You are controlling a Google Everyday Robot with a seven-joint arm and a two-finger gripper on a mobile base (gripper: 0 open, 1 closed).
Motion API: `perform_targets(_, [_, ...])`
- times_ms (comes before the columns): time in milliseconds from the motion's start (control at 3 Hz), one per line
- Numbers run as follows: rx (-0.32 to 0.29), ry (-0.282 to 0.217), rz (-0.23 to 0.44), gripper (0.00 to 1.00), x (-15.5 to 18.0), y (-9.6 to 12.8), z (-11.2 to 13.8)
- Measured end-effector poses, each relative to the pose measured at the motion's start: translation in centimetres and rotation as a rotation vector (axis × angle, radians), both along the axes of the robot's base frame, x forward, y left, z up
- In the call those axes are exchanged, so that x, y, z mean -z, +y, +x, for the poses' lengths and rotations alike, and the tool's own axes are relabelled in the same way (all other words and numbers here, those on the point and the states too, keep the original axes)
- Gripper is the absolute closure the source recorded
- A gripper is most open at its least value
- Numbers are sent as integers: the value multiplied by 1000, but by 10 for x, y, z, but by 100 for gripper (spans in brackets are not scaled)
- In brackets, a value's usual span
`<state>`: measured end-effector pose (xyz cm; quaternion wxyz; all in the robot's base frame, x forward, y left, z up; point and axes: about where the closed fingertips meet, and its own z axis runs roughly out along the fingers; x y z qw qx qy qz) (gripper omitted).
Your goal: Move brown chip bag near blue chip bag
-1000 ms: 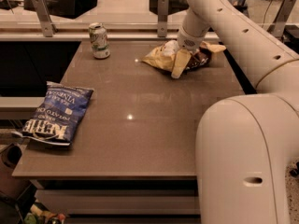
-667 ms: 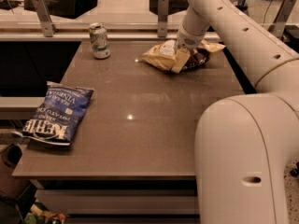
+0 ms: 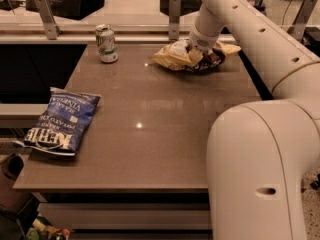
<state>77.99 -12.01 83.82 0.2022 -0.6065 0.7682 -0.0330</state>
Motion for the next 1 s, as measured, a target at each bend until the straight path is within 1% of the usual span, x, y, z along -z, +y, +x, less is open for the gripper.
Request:
perform_targets(667, [11,-4,-6,100,-3,-4,0])
perform_targets(1000, [45,-17,-24,100,-15,-19,-7])
